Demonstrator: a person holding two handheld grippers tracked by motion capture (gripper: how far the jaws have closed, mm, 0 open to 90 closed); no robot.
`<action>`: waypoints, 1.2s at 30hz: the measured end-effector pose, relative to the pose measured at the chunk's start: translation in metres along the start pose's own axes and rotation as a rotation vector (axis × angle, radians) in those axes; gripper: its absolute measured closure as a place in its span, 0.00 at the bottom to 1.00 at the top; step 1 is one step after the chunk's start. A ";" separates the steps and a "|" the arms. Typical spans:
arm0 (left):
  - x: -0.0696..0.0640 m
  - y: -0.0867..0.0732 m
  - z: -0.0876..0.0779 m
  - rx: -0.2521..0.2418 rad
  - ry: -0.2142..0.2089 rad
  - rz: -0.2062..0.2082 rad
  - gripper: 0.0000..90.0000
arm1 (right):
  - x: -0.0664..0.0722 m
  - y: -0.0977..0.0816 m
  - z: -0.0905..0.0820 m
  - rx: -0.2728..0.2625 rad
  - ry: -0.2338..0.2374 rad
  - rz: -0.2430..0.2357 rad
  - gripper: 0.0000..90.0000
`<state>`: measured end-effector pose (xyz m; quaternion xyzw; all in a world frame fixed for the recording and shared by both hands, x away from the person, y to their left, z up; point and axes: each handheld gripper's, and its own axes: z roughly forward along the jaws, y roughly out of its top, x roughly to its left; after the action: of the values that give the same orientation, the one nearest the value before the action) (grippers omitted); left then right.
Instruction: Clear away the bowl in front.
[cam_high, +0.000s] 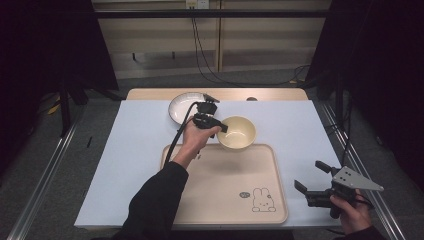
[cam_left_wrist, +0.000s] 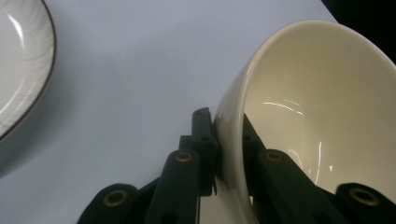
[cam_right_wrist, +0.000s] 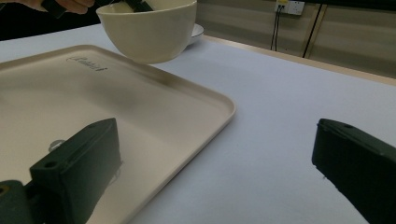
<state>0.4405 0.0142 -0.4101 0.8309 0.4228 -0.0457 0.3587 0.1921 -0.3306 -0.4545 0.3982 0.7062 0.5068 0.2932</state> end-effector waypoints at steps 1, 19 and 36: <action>-0.001 0.000 0.002 0.007 0.002 0.011 0.92 | 0.000 0.000 0.000 0.000 0.006 0.000 0.01; -0.034 0.000 0.042 0.079 -0.024 0.049 0.92 | 0.000 0.000 0.000 0.003 0.009 -0.002 0.01; -0.045 0.002 0.076 0.120 -0.030 0.061 0.92 | 0.000 -0.001 0.001 0.005 0.009 -0.005 0.01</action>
<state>0.4303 -0.0653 -0.4481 0.8627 0.3883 -0.0725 0.3156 0.1921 -0.3302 -0.4557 0.3947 0.7097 0.5062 0.2905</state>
